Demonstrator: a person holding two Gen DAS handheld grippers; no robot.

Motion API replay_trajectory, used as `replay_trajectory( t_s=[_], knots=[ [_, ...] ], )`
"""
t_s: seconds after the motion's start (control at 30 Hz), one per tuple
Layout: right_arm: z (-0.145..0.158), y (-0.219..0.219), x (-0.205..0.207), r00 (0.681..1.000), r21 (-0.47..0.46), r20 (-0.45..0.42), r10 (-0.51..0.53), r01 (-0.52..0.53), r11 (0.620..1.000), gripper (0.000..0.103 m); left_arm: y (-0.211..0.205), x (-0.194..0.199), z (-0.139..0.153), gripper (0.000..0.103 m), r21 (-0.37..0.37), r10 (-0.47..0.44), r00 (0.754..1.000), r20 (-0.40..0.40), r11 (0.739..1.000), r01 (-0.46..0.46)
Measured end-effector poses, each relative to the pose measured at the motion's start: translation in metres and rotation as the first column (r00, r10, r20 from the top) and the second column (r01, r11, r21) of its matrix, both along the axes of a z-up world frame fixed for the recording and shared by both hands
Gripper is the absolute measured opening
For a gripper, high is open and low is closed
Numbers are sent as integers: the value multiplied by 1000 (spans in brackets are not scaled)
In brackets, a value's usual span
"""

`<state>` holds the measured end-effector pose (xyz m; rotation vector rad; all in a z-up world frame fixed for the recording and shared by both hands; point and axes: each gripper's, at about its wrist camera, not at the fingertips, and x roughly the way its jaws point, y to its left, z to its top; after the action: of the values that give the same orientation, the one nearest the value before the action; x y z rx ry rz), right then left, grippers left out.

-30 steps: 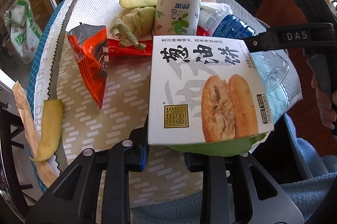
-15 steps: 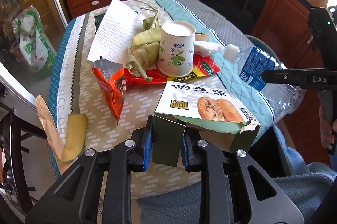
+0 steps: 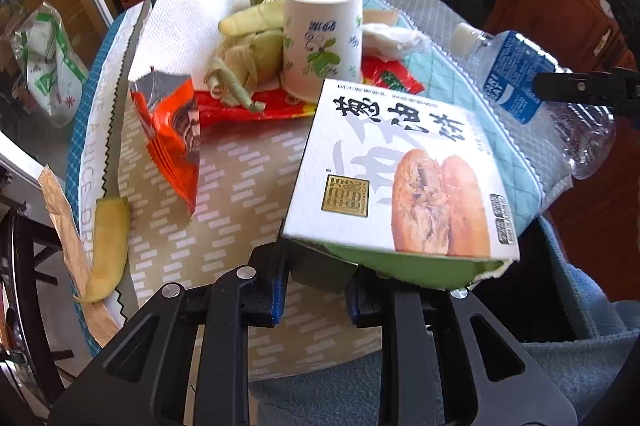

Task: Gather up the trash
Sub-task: 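Lift the box and bottle and carry both over the teal trash bin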

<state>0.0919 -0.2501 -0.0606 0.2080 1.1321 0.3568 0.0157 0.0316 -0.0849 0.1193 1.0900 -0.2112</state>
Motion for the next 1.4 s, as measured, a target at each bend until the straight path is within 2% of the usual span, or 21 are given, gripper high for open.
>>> replay_trajectory(
  t_s=[0.03, 0.07, 0.1, 0.2, 0.37, 0.47, 0.67, 0.83, 0.97, 1.17, 1.27, 1.4],
  knots=[
    [3, -3, 0, 1000, 2, 8, -7, 7, 1000, 66, -2, -2, 8, 18, -1, 0, 1000, 24, 1000, 0],
    [5, -5, 0, 1000, 5, 15, -14, 14, 1000, 66, -2, -2, 16, 3, -6, 4, 999, 45, 1000, -4],
    [8, -8, 0, 1000, 10, 21, -21, 21, 1000, 66, -1, -2, 25, 3, -36, 1, 999, 50, 999, 0],
    [14, -16, 0, 998, 16, 40, -40, 39, 999, 66, -8, -1, 43, 2, -16, -23, 995, 100, 1000, 25],
    [20, -32, 1, 996, 22, 56, -75, 74, 997, 66, -19, 3, 45, 2, -27, -46, 996, 78, 998, 49],
    [26, -51, 2, 991, 19, 71, -114, 113, 993, 66, -30, 5, 61, 2, -32, -80, 989, 122, 996, 84],
    [29, -115, 11, 965, 14, 81, -249, 249, 968, 66, -68, 31, 86, 2, -59, -148, 977, 155, 986, 158],
    [21, -183, 26, 921, 18, 66, -384, 383, 923, 66, -131, 73, 95, 2, -18, -252, 954, 163, 966, 258],
    [7, -232, 33, 879, 39, 43, -474, 473, 880, 66, -193, 116, 83, 3, 28, -341, 933, 113, 940, 340],
    [-20, -281, 42, 832, 63, -17, -554, 554, 830, 66, -291, 172, 37, 3, 111, -453, 891, -4, 886, 451],
    [-29, -291, 53, 822, 66, -38, -568, 569, 819, 66, -325, 196, 11, 3, 137, -469, 881, -64, 870, 473],
    [-36, -301, 63, 820, 67, -49, -570, 572, 817, 66, -346, 214, -11, 10, 139, -454, 884, -110, 874, 465]
  ],
)
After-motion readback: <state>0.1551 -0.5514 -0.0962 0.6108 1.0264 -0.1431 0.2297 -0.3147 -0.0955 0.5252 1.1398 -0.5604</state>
